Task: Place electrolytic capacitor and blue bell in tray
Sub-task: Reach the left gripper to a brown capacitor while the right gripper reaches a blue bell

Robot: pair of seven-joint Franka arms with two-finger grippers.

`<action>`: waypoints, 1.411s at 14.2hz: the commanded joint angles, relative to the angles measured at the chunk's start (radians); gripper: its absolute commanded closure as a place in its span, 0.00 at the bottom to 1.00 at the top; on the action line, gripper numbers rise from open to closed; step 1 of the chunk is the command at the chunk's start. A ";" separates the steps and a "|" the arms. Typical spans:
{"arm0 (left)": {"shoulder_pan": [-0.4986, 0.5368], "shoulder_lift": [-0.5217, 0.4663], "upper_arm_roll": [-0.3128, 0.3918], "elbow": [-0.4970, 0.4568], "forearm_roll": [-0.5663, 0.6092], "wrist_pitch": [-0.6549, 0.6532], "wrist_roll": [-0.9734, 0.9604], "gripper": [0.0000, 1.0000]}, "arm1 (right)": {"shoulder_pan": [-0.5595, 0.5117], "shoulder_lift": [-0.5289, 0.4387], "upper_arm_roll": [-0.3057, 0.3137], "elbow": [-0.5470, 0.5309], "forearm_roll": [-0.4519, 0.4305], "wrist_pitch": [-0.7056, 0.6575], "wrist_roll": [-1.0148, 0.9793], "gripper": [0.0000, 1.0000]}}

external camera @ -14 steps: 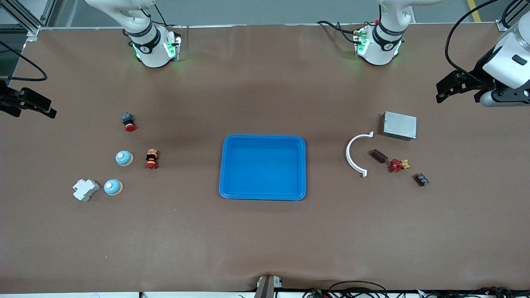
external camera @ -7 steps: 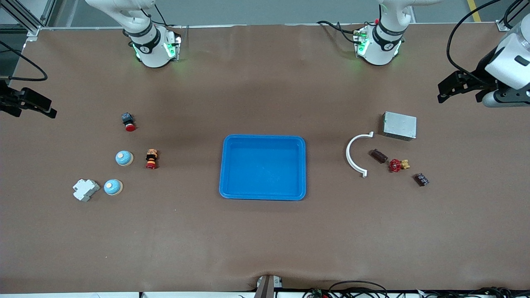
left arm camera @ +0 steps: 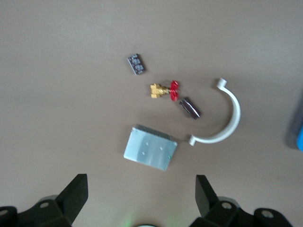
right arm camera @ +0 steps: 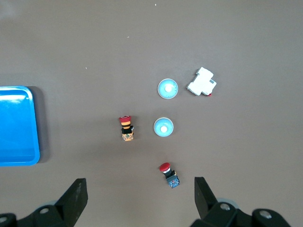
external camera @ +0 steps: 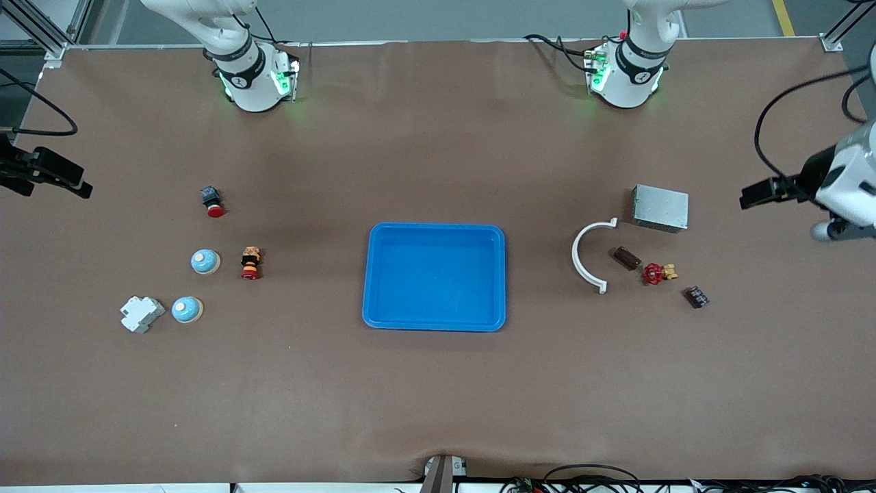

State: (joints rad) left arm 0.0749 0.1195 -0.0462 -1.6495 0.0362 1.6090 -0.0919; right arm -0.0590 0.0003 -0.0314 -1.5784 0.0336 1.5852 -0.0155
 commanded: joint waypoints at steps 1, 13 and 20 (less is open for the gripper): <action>0.022 0.018 -0.003 -0.096 0.019 0.125 -0.008 0.00 | -0.033 -0.054 0.005 -0.130 0.016 0.082 0.006 0.00; 0.077 0.281 -0.008 -0.328 0.019 0.764 -0.213 0.05 | -0.035 0.104 0.005 -0.440 0.014 0.594 0.005 0.00; 0.083 0.410 -0.003 -0.369 0.022 1.023 -0.241 0.18 | -0.045 0.335 0.004 -0.373 0.008 0.748 0.003 0.00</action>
State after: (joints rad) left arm 0.1570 0.5219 -0.0498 -2.0112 0.0404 2.5969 -0.3142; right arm -0.0883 0.2679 -0.0357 -2.0187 0.0348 2.3329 -0.0136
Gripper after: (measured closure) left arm 0.097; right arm 0.000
